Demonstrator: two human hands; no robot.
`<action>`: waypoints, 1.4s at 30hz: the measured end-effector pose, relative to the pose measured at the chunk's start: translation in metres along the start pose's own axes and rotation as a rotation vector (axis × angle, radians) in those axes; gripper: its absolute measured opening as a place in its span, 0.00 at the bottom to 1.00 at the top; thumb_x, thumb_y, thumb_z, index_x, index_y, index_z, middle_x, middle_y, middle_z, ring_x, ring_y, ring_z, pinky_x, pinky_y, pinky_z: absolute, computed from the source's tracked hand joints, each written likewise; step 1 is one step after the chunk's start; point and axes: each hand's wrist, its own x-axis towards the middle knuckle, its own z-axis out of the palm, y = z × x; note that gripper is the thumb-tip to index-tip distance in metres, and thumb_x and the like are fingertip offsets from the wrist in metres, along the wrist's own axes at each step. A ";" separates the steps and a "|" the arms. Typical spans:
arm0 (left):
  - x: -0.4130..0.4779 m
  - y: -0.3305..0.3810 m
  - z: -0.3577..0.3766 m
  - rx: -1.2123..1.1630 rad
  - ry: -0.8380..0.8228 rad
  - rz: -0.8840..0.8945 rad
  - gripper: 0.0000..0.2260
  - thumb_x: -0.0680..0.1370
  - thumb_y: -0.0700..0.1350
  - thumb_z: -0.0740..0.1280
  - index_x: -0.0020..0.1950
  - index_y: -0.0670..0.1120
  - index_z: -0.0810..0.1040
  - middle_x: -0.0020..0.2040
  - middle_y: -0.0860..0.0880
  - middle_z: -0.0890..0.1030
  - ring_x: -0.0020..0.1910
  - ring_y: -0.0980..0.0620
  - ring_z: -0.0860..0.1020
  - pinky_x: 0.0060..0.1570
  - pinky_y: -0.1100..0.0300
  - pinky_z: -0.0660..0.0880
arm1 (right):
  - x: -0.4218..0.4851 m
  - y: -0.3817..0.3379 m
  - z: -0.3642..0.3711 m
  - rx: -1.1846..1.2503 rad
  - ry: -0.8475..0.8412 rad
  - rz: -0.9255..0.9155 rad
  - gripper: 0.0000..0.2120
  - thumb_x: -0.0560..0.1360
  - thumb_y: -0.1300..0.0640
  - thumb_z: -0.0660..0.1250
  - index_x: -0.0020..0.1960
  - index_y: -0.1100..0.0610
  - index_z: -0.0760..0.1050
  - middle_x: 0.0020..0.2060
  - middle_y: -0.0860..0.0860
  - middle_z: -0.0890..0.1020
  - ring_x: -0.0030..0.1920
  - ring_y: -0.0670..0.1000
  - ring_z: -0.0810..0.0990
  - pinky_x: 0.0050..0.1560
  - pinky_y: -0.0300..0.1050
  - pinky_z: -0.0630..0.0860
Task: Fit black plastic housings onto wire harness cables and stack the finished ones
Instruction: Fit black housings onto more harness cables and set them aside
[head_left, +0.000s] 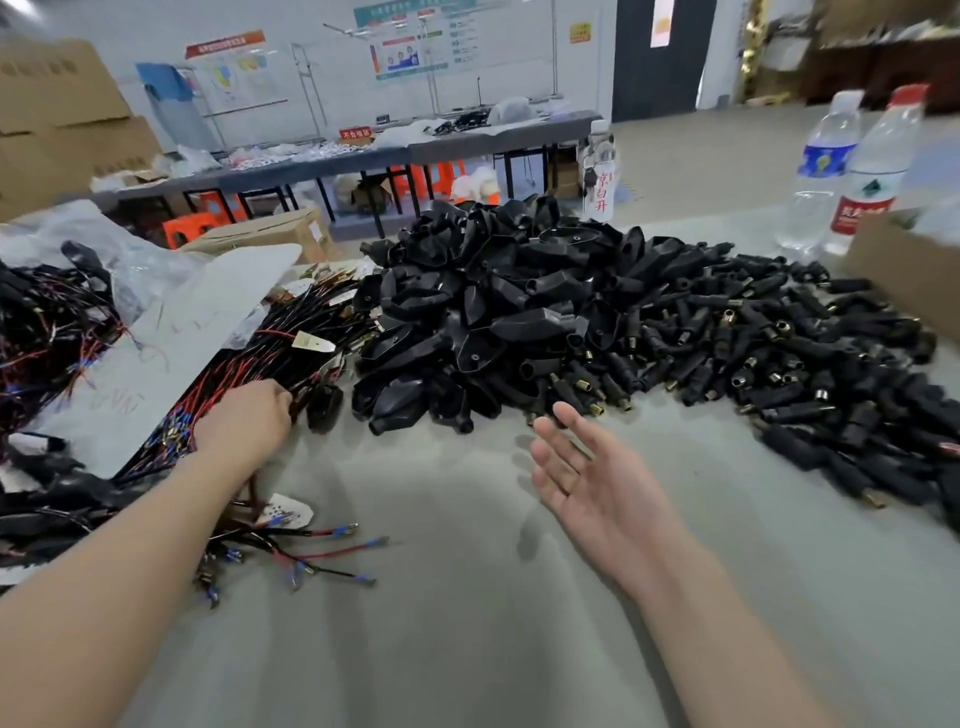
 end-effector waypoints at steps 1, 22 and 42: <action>0.000 0.004 -0.005 -0.059 0.023 0.000 0.12 0.83 0.47 0.58 0.57 0.46 0.79 0.57 0.36 0.81 0.56 0.34 0.77 0.53 0.45 0.74 | -0.001 0.000 0.000 -0.021 0.010 -0.028 0.10 0.81 0.56 0.64 0.60 0.55 0.79 0.46 0.52 0.86 0.39 0.50 0.85 0.37 0.43 0.82; -0.129 0.110 -0.058 -1.528 0.220 -0.276 0.09 0.83 0.45 0.55 0.47 0.50 0.73 0.38 0.49 0.75 0.21 0.58 0.66 0.21 0.63 0.64 | -0.020 0.007 0.018 -0.311 0.120 -0.297 0.11 0.82 0.58 0.60 0.58 0.51 0.80 0.48 0.51 0.87 0.45 0.52 0.86 0.35 0.43 0.80; -0.177 0.119 0.026 -0.625 0.002 0.701 0.09 0.83 0.48 0.62 0.58 0.53 0.80 0.50 0.59 0.81 0.51 0.59 0.76 0.55 0.57 0.71 | -0.021 0.000 0.014 -0.307 0.129 -0.331 0.10 0.83 0.60 0.60 0.56 0.56 0.80 0.44 0.54 0.87 0.44 0.53 0.86 0.40 0.42 0.82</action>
